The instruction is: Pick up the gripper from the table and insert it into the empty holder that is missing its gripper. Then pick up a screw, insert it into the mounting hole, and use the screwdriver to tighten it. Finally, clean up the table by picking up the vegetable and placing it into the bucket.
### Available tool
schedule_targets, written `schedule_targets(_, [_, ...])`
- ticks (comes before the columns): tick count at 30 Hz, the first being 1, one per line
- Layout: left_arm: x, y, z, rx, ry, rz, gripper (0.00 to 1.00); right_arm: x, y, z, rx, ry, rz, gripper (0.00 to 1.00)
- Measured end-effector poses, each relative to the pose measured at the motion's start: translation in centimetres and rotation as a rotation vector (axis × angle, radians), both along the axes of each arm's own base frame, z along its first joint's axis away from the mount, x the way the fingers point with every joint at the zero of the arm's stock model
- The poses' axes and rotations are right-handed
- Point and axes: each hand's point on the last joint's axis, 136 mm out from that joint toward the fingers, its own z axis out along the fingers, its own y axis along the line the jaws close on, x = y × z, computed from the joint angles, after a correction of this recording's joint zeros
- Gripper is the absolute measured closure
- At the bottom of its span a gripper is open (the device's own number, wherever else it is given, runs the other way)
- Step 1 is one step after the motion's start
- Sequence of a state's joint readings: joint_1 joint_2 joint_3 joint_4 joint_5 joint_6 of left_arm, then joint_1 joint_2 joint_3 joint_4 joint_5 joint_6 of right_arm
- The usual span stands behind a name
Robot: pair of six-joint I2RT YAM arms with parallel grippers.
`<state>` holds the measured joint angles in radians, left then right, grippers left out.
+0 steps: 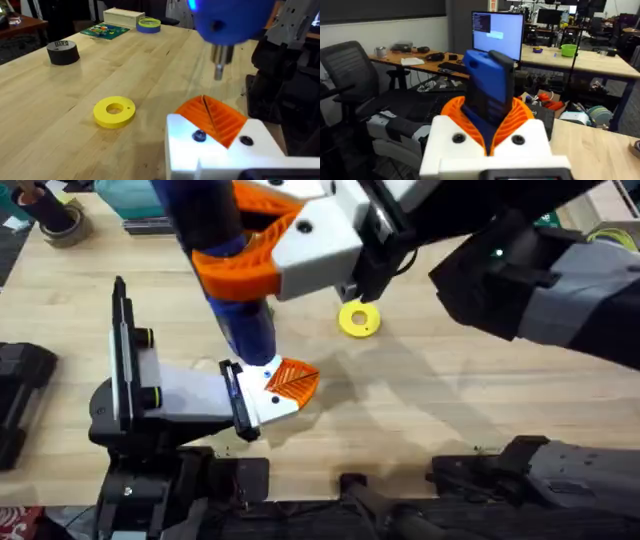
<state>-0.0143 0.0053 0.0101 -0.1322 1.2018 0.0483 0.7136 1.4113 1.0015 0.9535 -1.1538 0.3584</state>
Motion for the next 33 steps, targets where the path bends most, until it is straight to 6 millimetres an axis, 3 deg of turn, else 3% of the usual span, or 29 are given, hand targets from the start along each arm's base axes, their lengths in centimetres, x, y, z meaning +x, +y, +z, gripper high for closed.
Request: schedule_targets(33, [0.0,0.0,0.0,0.000,0.000,0.000,0.994,-0.8,0.0,-3.0,0.002,-0.035,0.001,0.978])
